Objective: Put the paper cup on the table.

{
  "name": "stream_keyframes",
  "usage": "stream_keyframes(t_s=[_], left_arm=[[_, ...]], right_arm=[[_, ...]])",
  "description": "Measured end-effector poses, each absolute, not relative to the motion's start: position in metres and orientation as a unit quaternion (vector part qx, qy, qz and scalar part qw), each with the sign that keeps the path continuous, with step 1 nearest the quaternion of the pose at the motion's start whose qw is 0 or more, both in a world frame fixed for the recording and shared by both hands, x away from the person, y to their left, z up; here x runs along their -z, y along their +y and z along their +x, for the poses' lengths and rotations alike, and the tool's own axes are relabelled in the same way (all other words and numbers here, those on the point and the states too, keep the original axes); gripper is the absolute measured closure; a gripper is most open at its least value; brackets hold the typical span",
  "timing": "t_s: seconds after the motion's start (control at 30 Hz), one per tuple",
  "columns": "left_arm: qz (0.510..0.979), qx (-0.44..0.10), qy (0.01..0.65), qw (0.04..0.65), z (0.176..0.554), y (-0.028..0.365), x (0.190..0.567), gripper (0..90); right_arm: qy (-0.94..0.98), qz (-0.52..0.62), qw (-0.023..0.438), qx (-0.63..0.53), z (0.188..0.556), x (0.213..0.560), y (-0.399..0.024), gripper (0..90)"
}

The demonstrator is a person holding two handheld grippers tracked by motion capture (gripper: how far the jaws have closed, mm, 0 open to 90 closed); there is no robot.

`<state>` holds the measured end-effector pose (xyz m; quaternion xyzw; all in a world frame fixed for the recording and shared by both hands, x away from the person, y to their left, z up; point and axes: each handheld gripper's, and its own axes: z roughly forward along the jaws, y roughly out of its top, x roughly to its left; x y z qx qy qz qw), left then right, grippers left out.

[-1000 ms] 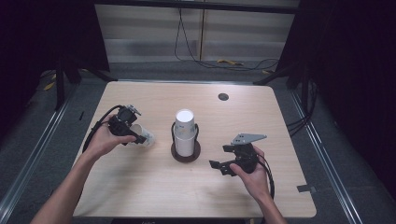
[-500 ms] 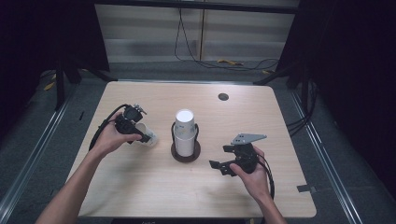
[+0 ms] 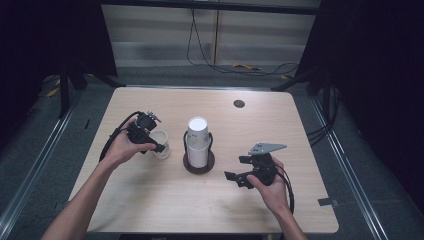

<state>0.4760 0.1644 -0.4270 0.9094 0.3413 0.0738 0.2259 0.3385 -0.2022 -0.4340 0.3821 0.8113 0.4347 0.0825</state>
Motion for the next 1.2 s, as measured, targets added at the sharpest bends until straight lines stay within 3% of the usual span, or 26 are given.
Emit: stream_keyframes(t_s=[0.83, 1.2], left_arm=[[0.874, -0.091, 0.359, 0.314, 0.473, 0.184, 0.420, 16.6], [0.843, -0.099, 0.352, 0.394, 0.465, 0.196, 0.416, 16.8]], right_arm=[[0.806, 0.385, 0.084, -0.442, 0.338, 0.435, -0.202, 15.6], [0.801, 0.391, 0.101, -0.441, 0.337, 0.436, -0.202, 15.6]])
